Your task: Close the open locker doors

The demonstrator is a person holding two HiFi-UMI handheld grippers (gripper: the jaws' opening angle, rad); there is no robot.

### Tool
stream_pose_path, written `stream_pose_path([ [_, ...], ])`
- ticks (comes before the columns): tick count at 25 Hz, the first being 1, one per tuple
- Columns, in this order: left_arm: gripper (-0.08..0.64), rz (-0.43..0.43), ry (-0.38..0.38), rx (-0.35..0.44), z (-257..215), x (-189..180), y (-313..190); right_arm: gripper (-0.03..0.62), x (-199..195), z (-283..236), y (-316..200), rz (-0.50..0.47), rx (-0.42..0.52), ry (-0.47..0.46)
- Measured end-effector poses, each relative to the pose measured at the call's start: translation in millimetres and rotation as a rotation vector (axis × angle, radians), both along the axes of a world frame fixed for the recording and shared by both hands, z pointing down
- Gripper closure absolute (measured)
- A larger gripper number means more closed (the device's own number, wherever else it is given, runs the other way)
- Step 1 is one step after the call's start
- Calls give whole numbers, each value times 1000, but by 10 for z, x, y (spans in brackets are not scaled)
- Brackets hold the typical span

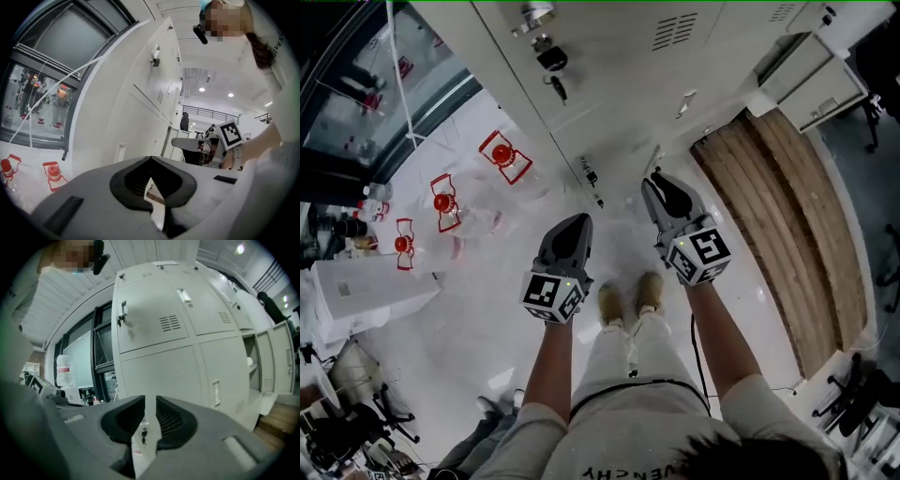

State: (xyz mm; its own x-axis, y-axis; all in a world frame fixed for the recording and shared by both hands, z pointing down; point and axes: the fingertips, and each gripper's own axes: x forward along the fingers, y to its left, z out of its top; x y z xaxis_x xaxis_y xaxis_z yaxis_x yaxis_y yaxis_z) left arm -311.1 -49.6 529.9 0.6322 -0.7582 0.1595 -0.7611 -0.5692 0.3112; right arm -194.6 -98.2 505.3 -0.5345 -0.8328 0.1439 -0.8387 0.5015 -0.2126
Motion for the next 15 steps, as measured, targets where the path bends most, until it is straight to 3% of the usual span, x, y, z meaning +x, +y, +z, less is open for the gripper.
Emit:
stream_pose_path([
  [15,563,364,12,46,-541,1829,143,492,2306,-466,1192,402,6,49],
])
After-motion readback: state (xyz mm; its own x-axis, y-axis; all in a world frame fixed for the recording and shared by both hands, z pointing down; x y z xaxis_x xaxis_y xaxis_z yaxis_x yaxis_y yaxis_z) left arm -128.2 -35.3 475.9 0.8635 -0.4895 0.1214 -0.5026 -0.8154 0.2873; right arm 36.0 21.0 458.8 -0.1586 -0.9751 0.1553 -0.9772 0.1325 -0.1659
